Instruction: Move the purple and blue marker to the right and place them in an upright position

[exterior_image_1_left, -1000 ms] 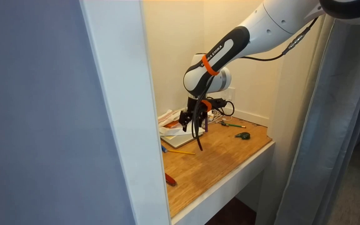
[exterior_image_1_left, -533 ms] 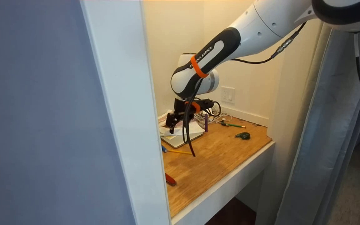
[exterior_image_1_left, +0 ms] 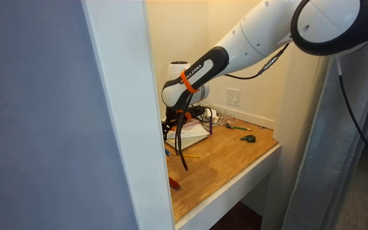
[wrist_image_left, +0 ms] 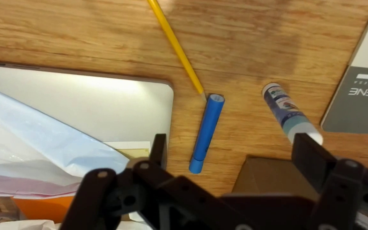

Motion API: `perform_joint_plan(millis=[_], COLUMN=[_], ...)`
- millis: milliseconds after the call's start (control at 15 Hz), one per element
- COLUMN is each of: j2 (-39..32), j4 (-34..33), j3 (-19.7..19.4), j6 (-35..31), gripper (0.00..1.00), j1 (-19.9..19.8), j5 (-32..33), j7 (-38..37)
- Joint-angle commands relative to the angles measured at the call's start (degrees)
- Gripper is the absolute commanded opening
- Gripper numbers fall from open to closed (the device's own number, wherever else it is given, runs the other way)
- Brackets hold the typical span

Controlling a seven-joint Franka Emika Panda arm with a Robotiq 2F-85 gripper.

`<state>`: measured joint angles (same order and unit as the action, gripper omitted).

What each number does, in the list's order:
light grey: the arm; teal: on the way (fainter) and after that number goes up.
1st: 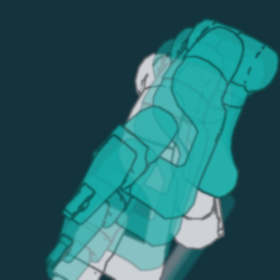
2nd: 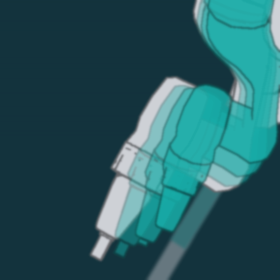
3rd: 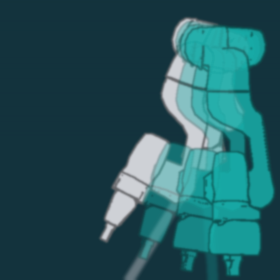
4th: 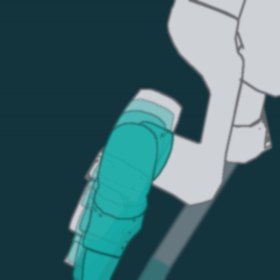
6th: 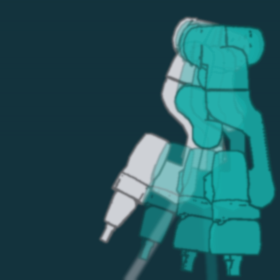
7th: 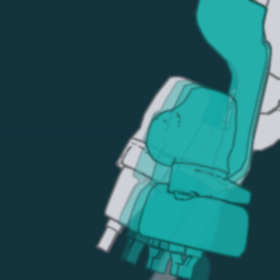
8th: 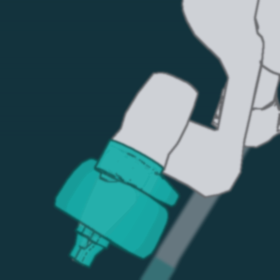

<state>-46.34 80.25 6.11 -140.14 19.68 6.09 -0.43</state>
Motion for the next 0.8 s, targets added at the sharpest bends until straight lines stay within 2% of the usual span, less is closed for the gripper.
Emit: perform_joint_plan(millis=[0, 467, 533, 600, 667, 733], j2=[-5.90, -13.07, -13.89, -14.64, -15.36, -16.06], j4=[-7.81, -15.95, -16.93, -17.77, -18.73, -19.56], j3=[-0.60, -1.51, -1.66, -1.70, -1.92, -1.88], j6=[0.26, -0.59, -0.74, -0.88, -0.92, -0.88], gripper=[1.00, 1.00, 0.85, 0.82, 0.71, 0.67], j1=[0.77, 2.61, 2.78, 2.85, 2.97, 2.94], j5=[1.21, 1.52, 1.47, 1.33, 1.34, 1.16], j7=[-0.45, -1.45, -1.58, -1.50, -1.56, -1.40])
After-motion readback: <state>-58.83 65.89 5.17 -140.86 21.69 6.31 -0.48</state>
